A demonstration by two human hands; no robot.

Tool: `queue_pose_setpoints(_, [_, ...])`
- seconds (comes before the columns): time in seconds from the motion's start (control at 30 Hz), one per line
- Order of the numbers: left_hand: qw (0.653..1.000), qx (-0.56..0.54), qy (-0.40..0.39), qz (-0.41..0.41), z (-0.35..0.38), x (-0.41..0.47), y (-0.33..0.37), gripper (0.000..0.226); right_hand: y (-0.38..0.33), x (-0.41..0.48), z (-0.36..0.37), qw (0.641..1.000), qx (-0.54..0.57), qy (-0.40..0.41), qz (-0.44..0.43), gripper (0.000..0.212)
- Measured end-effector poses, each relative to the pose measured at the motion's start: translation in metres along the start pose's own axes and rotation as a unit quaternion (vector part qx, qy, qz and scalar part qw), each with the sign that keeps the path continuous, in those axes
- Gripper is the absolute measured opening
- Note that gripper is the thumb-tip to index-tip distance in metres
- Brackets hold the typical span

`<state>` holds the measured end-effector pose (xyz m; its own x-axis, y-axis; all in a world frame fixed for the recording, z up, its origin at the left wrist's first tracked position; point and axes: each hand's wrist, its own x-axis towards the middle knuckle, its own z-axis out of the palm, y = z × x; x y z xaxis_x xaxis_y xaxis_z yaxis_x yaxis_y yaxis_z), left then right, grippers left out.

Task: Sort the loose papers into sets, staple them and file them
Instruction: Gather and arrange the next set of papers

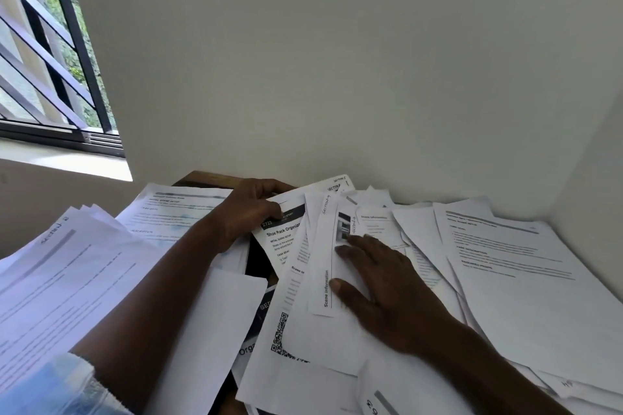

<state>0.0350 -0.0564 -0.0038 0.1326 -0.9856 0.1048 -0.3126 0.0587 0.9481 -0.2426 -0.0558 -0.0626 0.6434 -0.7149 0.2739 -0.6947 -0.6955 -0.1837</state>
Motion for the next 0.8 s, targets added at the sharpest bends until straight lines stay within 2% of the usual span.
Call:
queue_pose_setpoints(0.3, [0.999, 0.051, 0.008, -0.010, 0.005, -0.001, -0.002, 0.042, -0.002, -0.002, -0.002, 1.000, -0.016, -0.017, 0.009, 0.068])
queue_pose_setpoints(0.37, [0.998, 0.059, 0.013, -0.011, 0.006, -0.001, -0.002, 0.041, -0.006, -0.003, -0.007, 0.999, -0.014, -0.030, 0.021, 0.079])
queue_pose_setpoints(0.47, [0.997, 0.075, 0.016, -0.013, 0.006, -0.001, -0.003, 0.040, -0.018, -0.004, -0.015, 0.995, -0.014, -0.088, 0.054, 0.106])
queue_pose_setpoints(0.53, [0.996, 0.088, 0.019, -0.011, 0.007, -0.001, -0.002, 0.040, -0.023, -0.001, -0.017, 0.990, -0.006, -0.110, 0.093, 0.113])
queue_pose_setpoints(0.6, [0.996, 0.087, 0.025, -0.011, 0.006, -0.001, -0.002, 0.041, -0.023, 0.003, -0.017, 0.985, -0.005, -0.112, 0.128, 0.105])
queue_pose_setpoints(0.7, [0.997, 0.070, 0.022, -0.005, 0.003, -0.001, -0.003, 0.037, -0.013, 0.005, -0.016, 0.981, -0.023, -0.097, 0.167, 0.076])
queue_pose_setpoints(0.8, [0.999, 0.011, 0.028, 0.013, 0.002, 0.000, -0.006, 0.029, 0.003, 0.004, -0.013, 0.976, -0.048, -0.068, 0.204, 0.063])
